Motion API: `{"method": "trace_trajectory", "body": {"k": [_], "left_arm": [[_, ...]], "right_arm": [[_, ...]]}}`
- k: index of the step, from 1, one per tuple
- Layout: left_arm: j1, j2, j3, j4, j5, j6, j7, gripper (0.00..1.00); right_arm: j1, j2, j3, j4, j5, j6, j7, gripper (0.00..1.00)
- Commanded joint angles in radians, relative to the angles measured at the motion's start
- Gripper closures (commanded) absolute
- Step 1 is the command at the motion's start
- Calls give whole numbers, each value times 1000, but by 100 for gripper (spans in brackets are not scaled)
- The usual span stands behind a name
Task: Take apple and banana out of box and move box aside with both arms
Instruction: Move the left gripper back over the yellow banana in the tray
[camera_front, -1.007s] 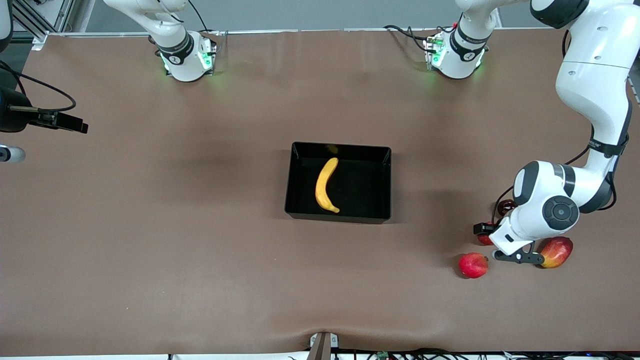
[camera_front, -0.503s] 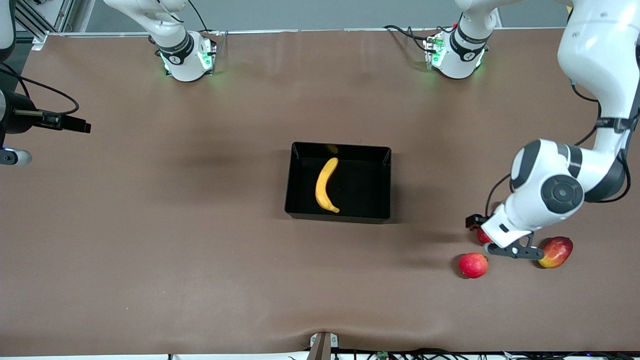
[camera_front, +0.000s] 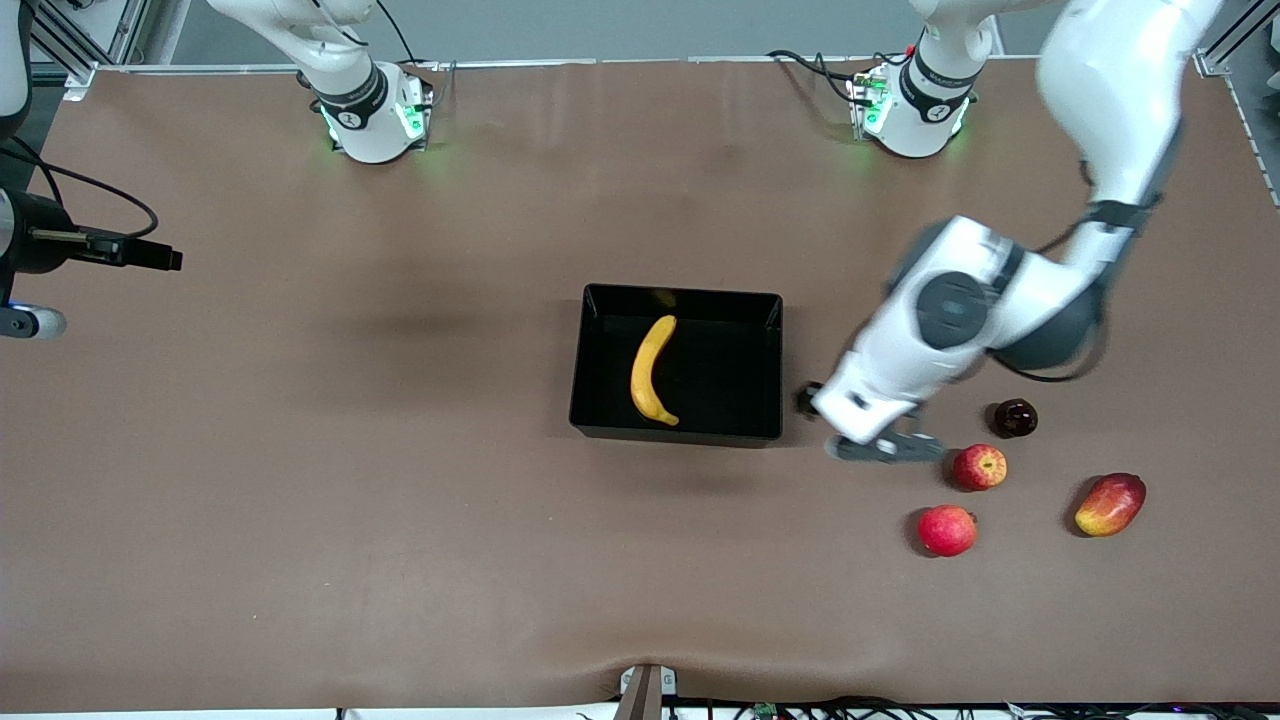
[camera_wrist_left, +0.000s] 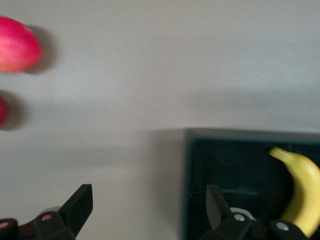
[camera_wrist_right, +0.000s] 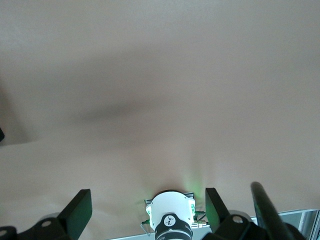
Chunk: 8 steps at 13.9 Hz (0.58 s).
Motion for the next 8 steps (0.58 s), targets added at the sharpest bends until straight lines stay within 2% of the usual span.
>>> {"method": "trace_trajectory", "body": {"k": [1,3,5,8], "left_arm": [[-106,59,2,37,15,16,-91,0],[-207,100,25,73,18,61,-169,0],[-296,132,77,89,16,138,-196,0],[-449,172,209,90,13,250,-248,0]], "right_arm": [[-11,-2,7,8,7,-13,11,0],[-10,-2,7,8,7,-13,11,0],[-11,0,9,8,7,-13,11,0],[-11,0,7,7,7,-15,11,0]]}}
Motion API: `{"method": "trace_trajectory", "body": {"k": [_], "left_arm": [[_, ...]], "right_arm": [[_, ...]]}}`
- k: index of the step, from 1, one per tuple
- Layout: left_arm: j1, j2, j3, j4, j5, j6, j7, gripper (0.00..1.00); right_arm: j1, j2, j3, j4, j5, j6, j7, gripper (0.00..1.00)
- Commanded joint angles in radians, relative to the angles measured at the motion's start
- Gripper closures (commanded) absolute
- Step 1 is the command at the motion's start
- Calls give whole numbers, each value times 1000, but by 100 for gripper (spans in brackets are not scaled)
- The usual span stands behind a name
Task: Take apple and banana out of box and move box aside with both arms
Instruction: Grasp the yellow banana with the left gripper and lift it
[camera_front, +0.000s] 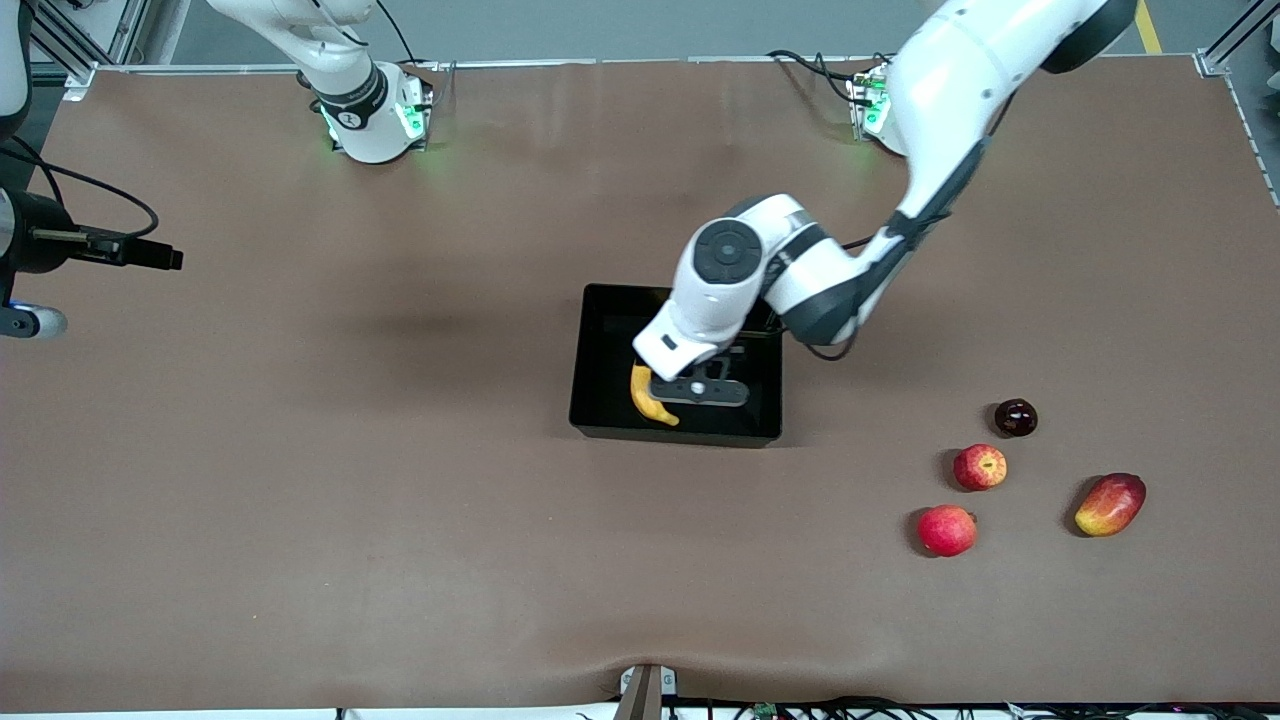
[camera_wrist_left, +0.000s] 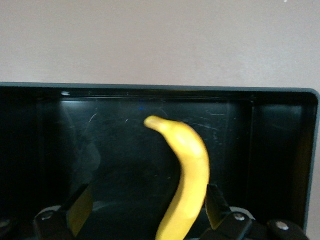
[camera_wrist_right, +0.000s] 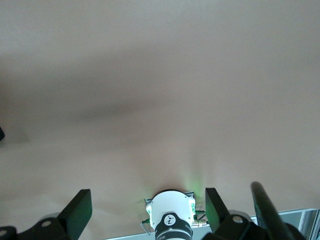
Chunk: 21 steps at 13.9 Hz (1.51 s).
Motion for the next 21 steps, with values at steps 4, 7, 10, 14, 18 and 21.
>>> {"method": "trace_trajectory", "body": {"k": [4,7,10,14,18,21], "left_arm": [[-172,123,138,69,15,114,-59,0],[-180,152,140,69,16,132,-49,6],[-181,168,140,69,22,132,-39,75],[-180,154,138,73,24,132,-12,100],[-175,70,138,73,29,100,-12,100],[-158,-21,132,73,27,25,-7,100]], "right_arm": [[-11,0,8,7,6,-12,10,0],[-11,4,8,7,6,-12,10,0],[-12,4,7,7,6,-12,10,0],[-28,10,8,8,6,-9,-1,0],[-22,12,7,4,8,-8,2,0],[-6,47,10,13,28,4,6,0]]}}
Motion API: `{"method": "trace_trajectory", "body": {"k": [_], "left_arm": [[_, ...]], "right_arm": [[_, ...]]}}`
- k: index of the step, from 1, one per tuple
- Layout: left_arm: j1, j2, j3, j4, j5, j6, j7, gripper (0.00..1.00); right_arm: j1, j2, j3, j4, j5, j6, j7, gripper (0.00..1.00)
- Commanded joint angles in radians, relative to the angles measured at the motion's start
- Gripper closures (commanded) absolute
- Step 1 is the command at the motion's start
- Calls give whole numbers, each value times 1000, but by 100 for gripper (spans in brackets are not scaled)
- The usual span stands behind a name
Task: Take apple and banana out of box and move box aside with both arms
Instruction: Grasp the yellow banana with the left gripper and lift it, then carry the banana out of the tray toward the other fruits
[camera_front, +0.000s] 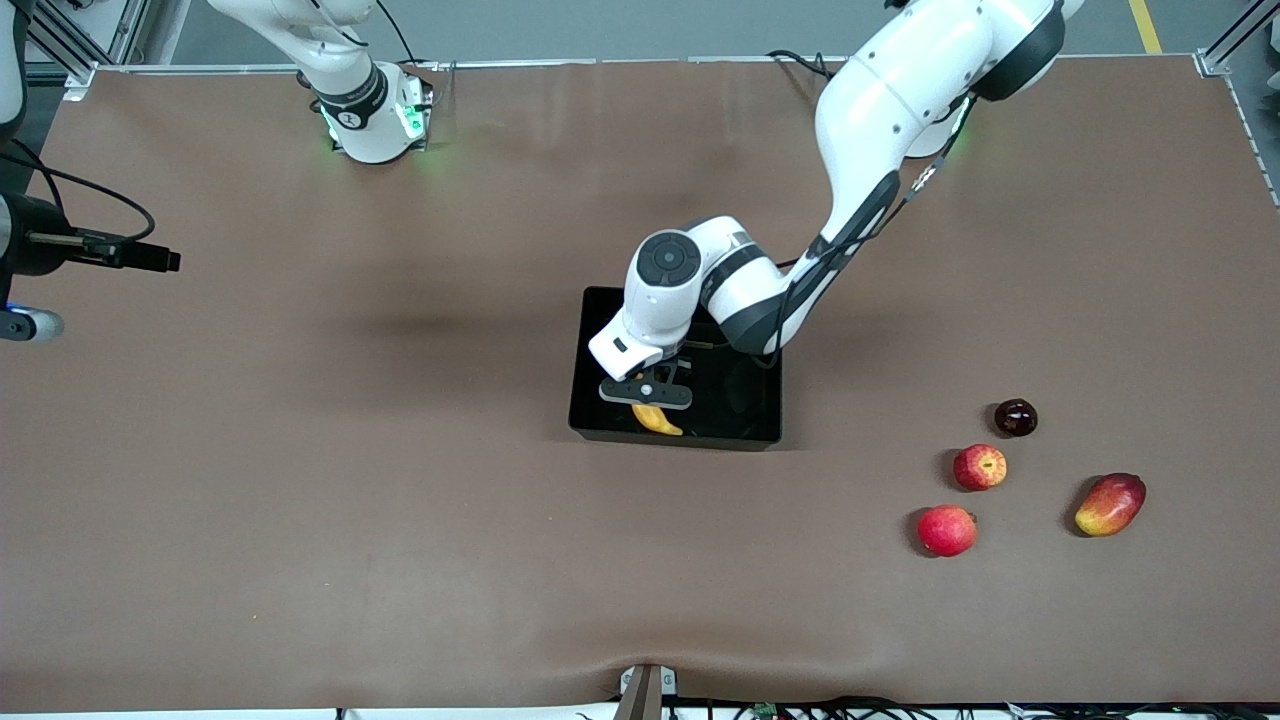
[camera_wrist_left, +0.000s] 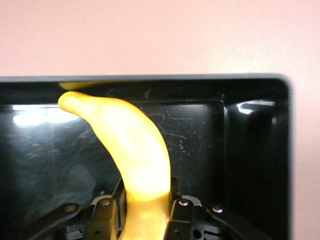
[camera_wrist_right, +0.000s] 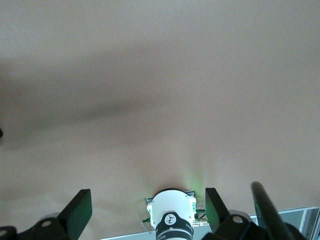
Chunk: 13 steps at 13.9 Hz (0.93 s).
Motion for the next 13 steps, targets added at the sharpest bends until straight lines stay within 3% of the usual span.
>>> {"method": "trace_trajectory", "body": {"k": [1,7,13], "left_arm": [[11,-120,6,-20,18,-74,9,100],[242,-249,-20,-24,-97,-211,312,100],[504,-247,-17,-23,-195,-231,679,100]], "right_arm": [[1,40,7,15,31,2,7,0],[8,70,5,15,157,-3,13,0],[143,113,8,14,337,29,13,0]]}}
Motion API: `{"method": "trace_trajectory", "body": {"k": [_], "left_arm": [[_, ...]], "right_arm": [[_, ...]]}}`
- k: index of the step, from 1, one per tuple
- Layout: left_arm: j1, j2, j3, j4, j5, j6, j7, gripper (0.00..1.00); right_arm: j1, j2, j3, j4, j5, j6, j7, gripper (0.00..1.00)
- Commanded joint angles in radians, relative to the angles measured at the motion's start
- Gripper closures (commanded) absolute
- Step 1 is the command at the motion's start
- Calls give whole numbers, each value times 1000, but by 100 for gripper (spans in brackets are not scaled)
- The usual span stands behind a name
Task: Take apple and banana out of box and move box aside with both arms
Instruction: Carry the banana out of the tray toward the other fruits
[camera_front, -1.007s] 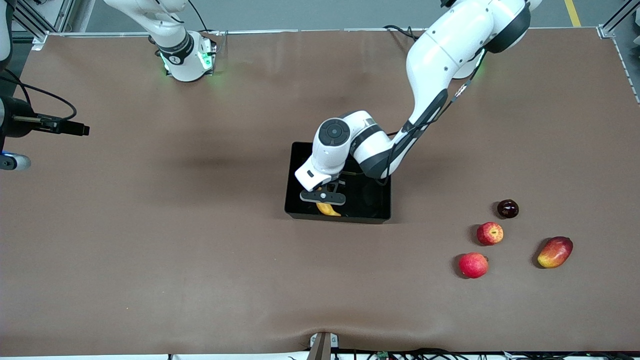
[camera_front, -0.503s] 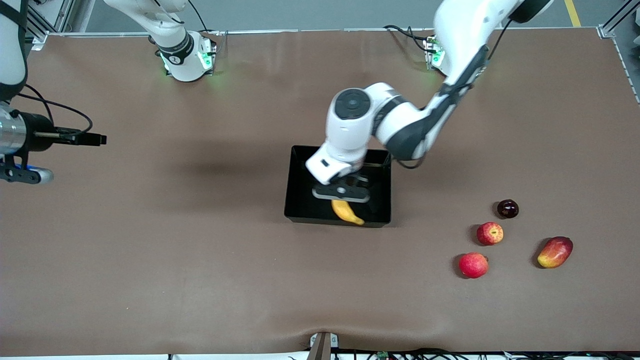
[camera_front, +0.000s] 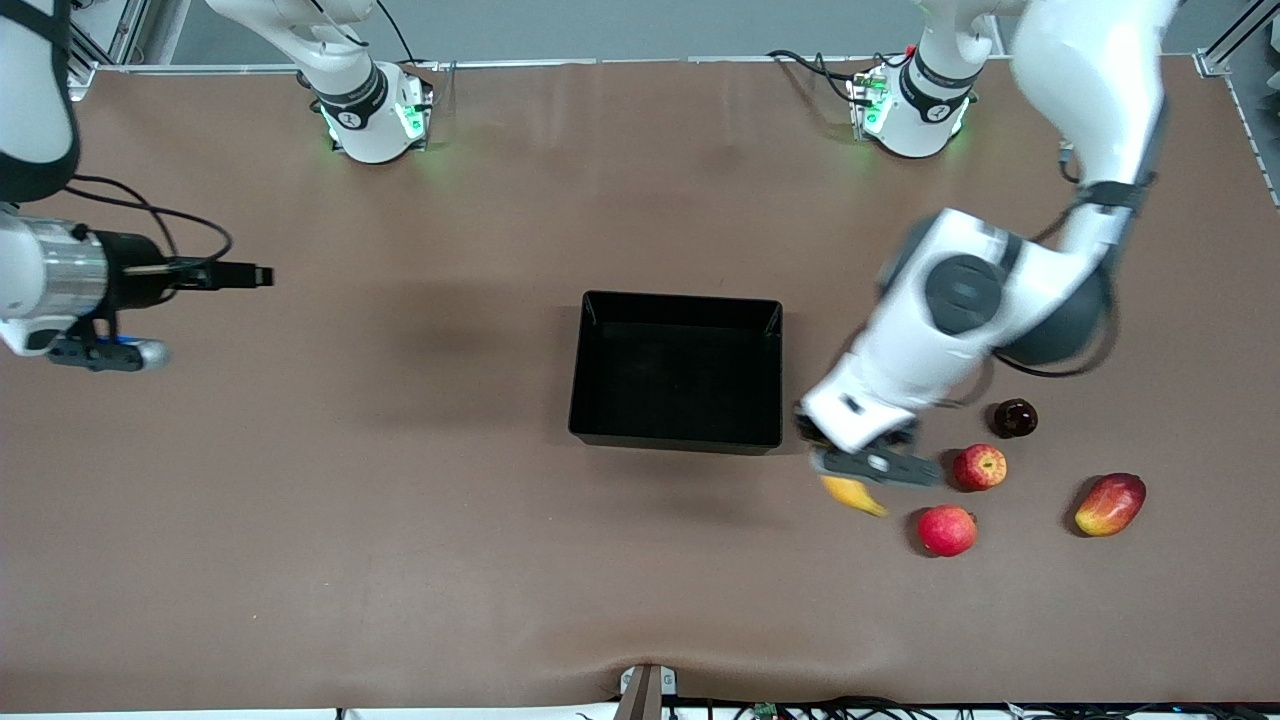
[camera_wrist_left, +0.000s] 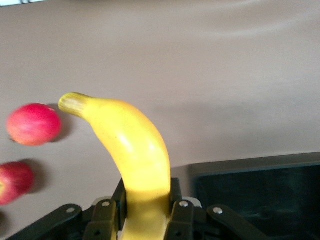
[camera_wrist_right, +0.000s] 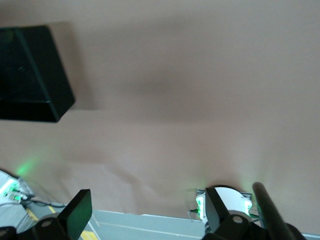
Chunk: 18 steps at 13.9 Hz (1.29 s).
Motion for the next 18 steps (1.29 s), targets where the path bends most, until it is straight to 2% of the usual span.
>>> {"method": "trace_trajectory", "body": {"k": [1,5,7,9,12,16,18], "left_arm": [[99,-1,-9,-17,-37,-11,142,100],[225,57,-1,-15,-28,0,385,100],[240,75,46,-14,-22,26,492,100],[240,94,77,-5,-23,75,616,100],[255,141,100,20,-23,96,704,100],[304,233,107,20,-23,205,753,100],[327,275,109,20,-25,248,769,100]], "right_arm": [[82,57,-5,11,97,62,12,0],[179,167,-5,6,118,144,12,0],[208,238,-5,6,118,229,9,0],[278,259,-5,-12,118,297,12,0],[335,273,-5,-73,120,429,14,0],[376,301,-5,-81,177,457,14,0],[412,305,-5,-108,183,554,64,0]]}}
